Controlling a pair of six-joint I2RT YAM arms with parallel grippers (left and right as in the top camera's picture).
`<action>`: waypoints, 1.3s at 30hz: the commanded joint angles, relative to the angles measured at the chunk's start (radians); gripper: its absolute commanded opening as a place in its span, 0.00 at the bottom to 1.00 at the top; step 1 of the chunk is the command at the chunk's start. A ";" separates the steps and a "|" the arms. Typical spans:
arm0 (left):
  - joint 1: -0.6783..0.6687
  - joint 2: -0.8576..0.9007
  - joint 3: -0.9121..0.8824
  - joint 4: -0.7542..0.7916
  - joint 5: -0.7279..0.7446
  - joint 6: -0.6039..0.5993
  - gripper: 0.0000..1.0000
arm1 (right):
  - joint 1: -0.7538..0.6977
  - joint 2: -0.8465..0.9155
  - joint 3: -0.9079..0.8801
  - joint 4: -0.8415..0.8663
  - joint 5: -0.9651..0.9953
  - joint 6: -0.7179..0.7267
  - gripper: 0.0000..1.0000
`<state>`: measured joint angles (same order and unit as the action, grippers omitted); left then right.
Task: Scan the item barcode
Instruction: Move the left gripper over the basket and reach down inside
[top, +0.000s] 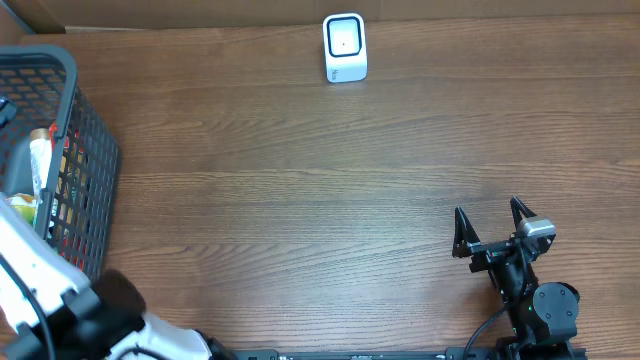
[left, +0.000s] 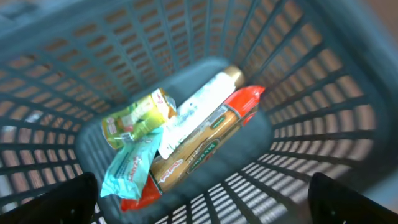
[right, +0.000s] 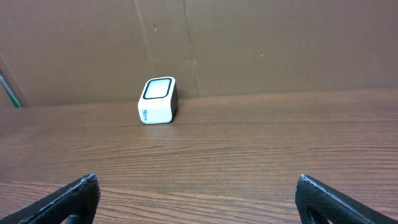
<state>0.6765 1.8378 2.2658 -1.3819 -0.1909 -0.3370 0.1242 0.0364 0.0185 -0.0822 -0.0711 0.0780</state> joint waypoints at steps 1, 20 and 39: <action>0.031 0.061 0.013 0.007 0.095 0.077 1.00 | -0.004 -0.009 -0.011 0.004 0.007 0.004 1.00; 0.113 0.291 -0.005 -0.098 0.164 -0.002 1.00 | -0.004 -0.009 -0.011 0.004 0.007 0.003 1.00; 0.107 0.301 -0.018 0.012 0.218 0.216 1.00 | -0.004 -0.009 -0.011 0.004 0.007 0.004 1.00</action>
<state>0.7815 2.1345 2.2631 -1.3796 0.0010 -0.1890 0.1242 0.0364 0.0189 -0.0826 -0.0708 0.0784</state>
